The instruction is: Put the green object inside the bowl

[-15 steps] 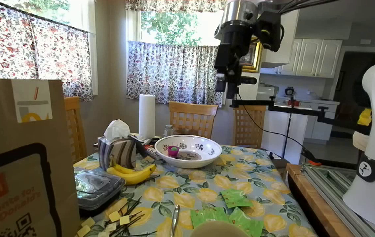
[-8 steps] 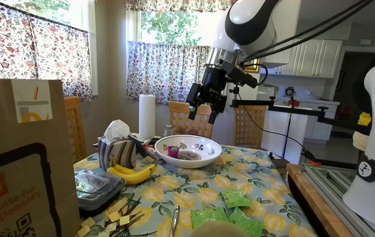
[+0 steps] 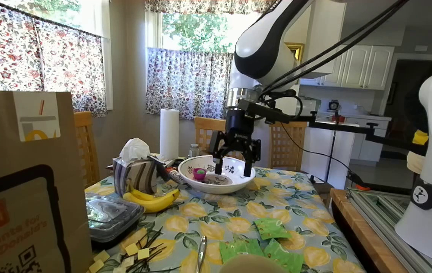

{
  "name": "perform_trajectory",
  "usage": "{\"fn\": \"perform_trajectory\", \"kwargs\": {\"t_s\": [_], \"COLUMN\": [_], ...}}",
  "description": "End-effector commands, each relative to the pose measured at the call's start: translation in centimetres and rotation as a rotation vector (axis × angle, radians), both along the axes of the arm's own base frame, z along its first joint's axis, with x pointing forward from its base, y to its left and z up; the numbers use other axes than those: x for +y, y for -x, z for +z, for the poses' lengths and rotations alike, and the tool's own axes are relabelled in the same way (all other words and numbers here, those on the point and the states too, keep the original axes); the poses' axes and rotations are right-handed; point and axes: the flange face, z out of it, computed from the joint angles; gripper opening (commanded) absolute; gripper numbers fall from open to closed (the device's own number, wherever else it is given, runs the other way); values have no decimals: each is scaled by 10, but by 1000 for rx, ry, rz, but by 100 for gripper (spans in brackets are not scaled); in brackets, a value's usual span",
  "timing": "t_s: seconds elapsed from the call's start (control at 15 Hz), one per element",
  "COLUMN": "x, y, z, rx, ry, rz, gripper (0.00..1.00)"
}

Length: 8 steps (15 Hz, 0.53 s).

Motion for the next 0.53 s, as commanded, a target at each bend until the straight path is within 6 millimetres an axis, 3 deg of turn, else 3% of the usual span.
{"fn": "perform_trajectory", "kwargs": {"t_s": [0.0, 0.07, 0.13, 0.47], "x": [10, 11, 8, 4], "y": [-14, -16, -3, -5], "z": [-28, -29, -20, -33], "rx": [74, 84, 56, 120], "ry": [25, 60, 21, 7], "rz": [-13, -33, -7, 17], "gripper": [100, 100, 100, 100]}}
